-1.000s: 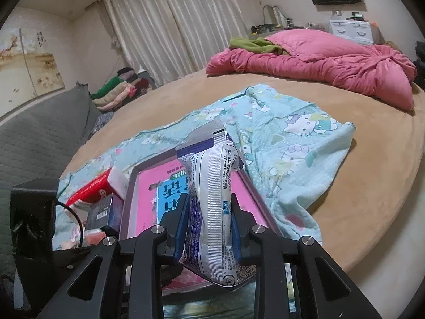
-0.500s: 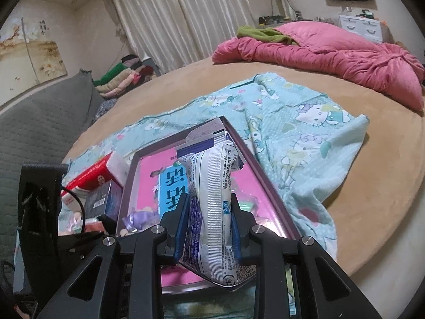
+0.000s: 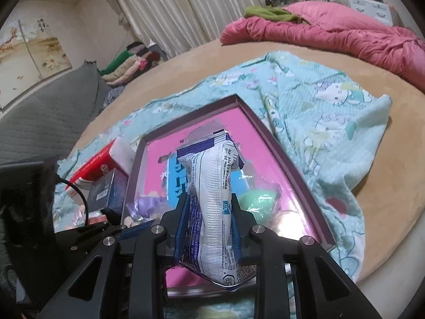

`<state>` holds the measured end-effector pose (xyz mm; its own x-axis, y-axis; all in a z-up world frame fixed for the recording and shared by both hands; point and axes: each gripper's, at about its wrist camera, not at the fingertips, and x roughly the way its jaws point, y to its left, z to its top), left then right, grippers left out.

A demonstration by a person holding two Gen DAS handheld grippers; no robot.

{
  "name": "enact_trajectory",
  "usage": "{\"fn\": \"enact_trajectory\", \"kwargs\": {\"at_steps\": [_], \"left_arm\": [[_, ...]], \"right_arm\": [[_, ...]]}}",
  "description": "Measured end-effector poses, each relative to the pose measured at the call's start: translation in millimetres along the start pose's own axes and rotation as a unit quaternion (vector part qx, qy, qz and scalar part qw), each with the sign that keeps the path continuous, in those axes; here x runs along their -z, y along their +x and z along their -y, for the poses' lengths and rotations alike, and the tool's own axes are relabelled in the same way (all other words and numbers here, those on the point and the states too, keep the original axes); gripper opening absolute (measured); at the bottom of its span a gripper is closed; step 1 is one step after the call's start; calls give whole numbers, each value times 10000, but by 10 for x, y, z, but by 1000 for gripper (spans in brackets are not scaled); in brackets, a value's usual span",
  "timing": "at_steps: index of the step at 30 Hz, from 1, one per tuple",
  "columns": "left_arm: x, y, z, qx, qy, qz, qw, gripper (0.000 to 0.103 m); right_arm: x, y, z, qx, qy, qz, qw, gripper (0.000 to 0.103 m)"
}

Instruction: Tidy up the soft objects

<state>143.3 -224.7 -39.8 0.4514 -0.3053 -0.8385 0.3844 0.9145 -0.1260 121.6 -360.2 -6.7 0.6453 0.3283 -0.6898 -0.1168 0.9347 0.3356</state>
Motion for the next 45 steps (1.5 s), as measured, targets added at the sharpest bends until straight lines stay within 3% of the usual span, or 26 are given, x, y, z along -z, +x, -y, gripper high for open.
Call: {"fn": "enact_trajectory", "kwargs": {"at_steps": [13,26,36,45], "left_arm": [[66,-42,77,125,82,-53,9999,43],[33,2,101,68,25,-112,9999,44],[21,13,111,28,2,-136,9999,44],[-18,41,123,17,-45,-180,9998,45]], "right_arm": [[17,146,91,267,-51,-150,9995,29],[5,230,118,102,-79,-280,9995,31],[-5,153,130,23,-2,-141,9999,35],[-52,-115,152,33,-45,365,9993,37]]}}
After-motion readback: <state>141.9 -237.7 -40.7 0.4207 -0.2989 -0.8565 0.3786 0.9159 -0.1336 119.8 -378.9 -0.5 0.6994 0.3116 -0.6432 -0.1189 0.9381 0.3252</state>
